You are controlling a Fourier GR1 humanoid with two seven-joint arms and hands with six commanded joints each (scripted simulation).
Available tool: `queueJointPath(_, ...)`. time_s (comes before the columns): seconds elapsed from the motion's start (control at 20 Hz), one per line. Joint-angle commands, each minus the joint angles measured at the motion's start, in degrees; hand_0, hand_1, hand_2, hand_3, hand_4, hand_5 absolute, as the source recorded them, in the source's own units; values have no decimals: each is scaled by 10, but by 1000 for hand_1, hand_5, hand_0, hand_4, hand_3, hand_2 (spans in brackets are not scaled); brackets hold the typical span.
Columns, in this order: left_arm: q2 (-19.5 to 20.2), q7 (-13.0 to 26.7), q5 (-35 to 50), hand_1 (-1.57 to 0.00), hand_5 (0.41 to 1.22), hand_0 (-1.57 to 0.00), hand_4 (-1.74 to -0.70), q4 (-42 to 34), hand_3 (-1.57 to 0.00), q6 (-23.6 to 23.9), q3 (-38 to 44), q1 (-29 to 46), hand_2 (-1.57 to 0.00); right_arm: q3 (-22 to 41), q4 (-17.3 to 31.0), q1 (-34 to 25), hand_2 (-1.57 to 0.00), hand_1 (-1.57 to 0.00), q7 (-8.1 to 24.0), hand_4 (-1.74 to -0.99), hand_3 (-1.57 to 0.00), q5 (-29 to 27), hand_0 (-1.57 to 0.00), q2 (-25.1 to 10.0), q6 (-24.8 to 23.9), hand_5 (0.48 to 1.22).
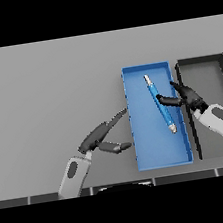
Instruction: Pick up the blue pipe and place it into the blue bin.
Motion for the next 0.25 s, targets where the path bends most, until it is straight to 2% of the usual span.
queueJointPath(0.0, 0, 1, 3, 1, 431, 1, -885, -6, 1, -2, 0, 0, 1, 9, 2, -8, -5, -5, 0, -1022, -3, -5, -6, 4, -7, 661)
queueJointPath(0.2, -3, 19, 6, 1, 431, 1, -885, -26, 1, -2, -5, 1, 1, 22, -6, -16, -5, -5, 0, -1022, -3, -12, -6, 0, -13, 643)
